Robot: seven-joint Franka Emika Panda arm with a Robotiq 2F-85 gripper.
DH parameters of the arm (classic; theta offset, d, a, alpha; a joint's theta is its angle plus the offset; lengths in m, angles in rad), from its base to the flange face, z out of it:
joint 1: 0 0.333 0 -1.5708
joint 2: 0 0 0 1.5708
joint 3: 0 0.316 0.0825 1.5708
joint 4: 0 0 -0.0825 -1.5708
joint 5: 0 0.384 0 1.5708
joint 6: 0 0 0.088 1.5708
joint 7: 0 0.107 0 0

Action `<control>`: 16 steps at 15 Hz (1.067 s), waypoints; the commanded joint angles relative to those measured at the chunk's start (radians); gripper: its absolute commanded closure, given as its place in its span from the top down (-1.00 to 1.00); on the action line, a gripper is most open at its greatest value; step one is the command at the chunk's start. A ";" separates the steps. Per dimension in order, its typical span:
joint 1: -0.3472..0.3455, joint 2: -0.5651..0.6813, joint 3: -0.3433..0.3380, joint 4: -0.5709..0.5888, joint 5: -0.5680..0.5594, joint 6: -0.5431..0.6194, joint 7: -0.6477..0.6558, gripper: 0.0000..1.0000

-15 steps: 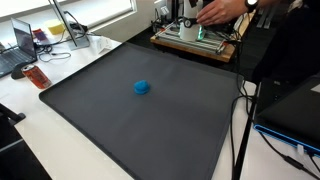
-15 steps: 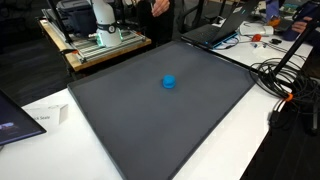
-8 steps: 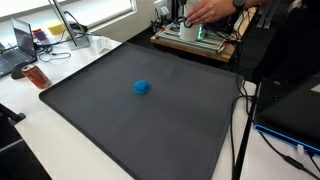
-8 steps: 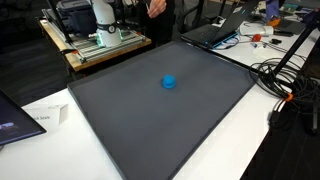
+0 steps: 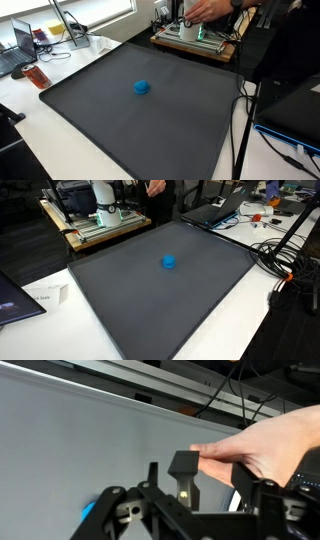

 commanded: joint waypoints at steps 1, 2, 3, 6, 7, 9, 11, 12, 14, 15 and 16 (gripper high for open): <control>-0.004 0.017 -0.010 0.019 0.032 -0.021 -0.032 -0.06; -0.004 0.018 -0.011 0.018 0.033 -0.021 -0.035 -0.21; -0.004 0.018 -0.011 0.018 0.033 -0.021 -0.036 -0.34; -0.005 0.019 -0.012 0.019 0.033 -0.023 -0.038 -0.65; -0.005 0.020 -0.012 0.020 0.033 -0.023 -0.038 -0.72; -0.004 0.023 -0.013 0.021 0.036 -0.025 -0.040 -0.78; -0.004 0.026 -0.013 0.022 0.036 -0.026 -0.042 -0.77; -0.005 0.028 -0.013 0.023 0.036 -0.026 -0.043 -0.82; -0.005 0.029 -0.013 0.022 0.036 -0.026 -0.042 -0.94; -0.006 0.028 -0.009 0.022 0.033 -0.026 -0.037 -0.94; 0.009 0.010 0.010 0.031 0.056 -0.032 -0.010 -0.94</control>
